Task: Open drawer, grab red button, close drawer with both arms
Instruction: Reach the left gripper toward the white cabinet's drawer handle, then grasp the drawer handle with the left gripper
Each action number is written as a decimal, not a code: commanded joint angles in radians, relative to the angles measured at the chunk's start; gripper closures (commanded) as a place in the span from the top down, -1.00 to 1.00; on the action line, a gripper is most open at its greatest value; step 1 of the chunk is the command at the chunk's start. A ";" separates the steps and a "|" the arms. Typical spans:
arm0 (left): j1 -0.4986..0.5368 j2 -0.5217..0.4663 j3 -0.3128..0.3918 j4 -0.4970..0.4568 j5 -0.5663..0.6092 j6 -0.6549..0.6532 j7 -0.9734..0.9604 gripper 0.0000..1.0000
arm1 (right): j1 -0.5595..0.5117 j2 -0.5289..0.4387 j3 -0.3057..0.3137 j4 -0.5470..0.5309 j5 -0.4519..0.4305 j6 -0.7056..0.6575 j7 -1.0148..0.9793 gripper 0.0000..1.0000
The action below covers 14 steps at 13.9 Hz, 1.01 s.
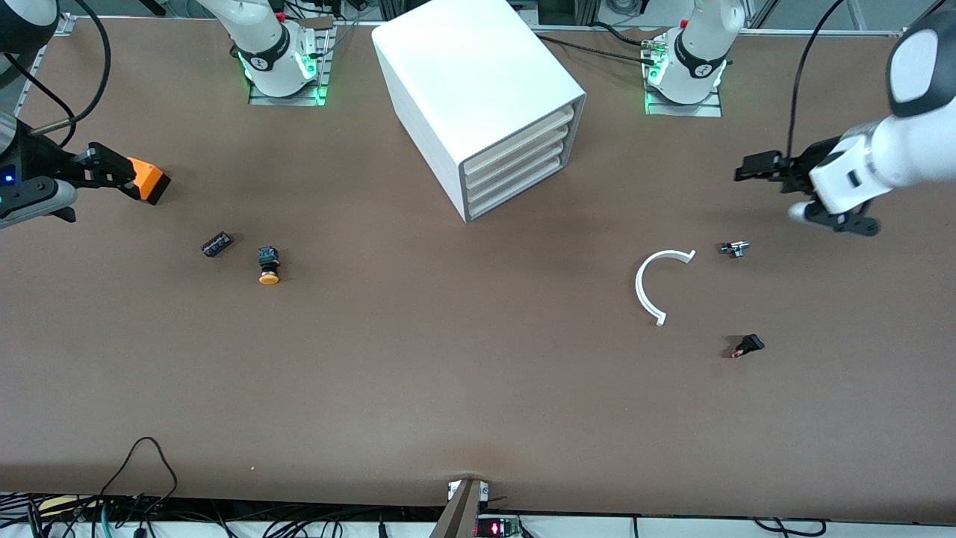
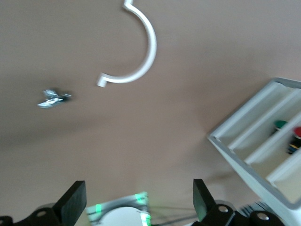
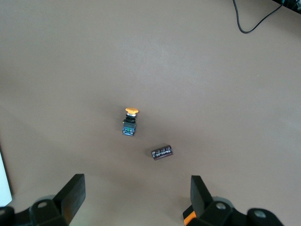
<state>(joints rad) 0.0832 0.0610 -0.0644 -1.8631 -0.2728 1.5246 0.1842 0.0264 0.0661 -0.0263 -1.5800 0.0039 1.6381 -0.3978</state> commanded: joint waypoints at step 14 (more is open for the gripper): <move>-0.017 0.466 -0.159 -0.004 -0.491 -0.023 0.306 0.94 | -0.013 0.011 0.011 0.021 -0.005 -0.003 0.004 0.99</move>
<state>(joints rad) 0.0679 0.4581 -0.1958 -1.8779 -0.7013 1.4996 0.3985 0.0260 0.0686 -0.0264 -1.5799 0.0039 1.6401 -0.3978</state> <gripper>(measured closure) 0.013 0.000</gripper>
